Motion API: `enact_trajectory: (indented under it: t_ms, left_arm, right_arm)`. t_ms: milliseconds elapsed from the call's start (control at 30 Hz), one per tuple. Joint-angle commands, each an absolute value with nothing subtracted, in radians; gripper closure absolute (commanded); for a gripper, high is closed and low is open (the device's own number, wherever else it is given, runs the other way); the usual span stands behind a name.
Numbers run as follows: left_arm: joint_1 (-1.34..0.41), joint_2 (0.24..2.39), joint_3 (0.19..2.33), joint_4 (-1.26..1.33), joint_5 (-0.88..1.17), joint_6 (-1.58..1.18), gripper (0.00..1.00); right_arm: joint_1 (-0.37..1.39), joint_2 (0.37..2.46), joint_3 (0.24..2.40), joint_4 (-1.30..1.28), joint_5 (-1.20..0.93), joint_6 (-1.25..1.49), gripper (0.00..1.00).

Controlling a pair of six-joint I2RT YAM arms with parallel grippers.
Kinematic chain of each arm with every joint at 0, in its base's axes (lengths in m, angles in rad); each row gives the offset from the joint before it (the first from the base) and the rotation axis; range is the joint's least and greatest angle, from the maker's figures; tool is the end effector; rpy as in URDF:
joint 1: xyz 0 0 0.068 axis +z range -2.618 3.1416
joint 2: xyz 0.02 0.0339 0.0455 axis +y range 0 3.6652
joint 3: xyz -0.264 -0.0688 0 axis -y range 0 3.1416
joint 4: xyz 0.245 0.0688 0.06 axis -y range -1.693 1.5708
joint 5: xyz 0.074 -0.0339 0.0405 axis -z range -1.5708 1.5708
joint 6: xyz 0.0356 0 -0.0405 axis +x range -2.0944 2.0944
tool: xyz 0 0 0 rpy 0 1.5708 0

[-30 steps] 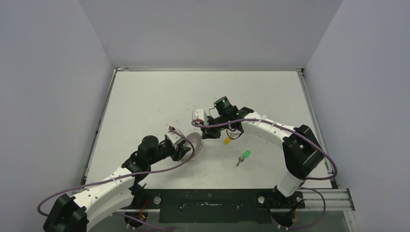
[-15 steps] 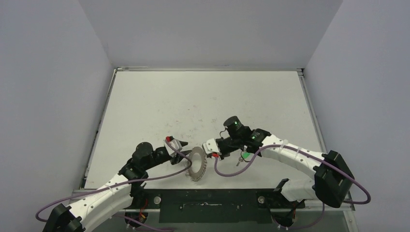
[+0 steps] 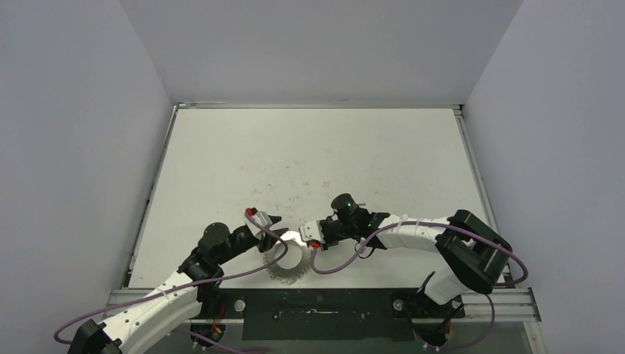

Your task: Put the keys on the keyring

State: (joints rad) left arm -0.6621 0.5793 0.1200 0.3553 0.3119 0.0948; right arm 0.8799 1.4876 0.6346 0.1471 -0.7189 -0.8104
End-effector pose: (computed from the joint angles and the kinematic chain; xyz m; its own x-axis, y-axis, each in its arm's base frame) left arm 0.1136 -0.1024 0.1920 -0.0033 0.1168 -0.9931 0.8299 0.5544 0.0624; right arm 0.1611 0.2316 0.1661 0.3667 -0.4122 -0.8341 -0.9193 -0.2980 -0.2570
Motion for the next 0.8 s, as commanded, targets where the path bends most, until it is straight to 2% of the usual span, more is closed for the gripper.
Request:
enact_trajectory:
  t_ms: [0,100,167,300,400,433,567,767]
  left_arm:
    - [-0.669,0.588,0.124,0.376,0.249,0.027,0.6]
    - [-0.667,0.594,0.134,0.348,0.184,-0.042,0.51]
    - [-0.667,0.597,0.142,0.324,0.135,-0.098,0.42]
    - [-0.667,0.599,0.163,0.262,0.06,-0.208,0.27]
    - [-0.667,0.603,0.192,0.178,0.01,-0.291,0.2]
    - [-0.667,0.604,0.201,0.15,-0.005,-0.317,0.18]
    - [-0.665,0.619,0.242,-0.025,-0.145,-0.512,0.1]
    - [-0.649,0.695,0.304,-0.233,-0.199,-0.707,0.13]
  right_arm:
    - [0.891,1.536,0.669,0.323,-0.605,-0.689,0.84]
    - [0.891,1.524,0.71,0.291,-0.537,-0.637,0.7]
    - [0.886,1.497,0.729,0.286,-0.489,-0.563,0.51]
    - [0.857,1.442,0.747,0.277,-0.431,-0.399,0.24]
    - [0.838,1.391,0.733,0.289,-0.373,-0.268,0.04]
    - [0.832,1.371,0.719,0.299,-0.348,-0.235,0.0]
    - [0.807,1.26,0.619,0.397,-0.249,-0.118,0.0]
    - [0.74,1.158,0.59,0.361,-0.114,0.095,0.0]
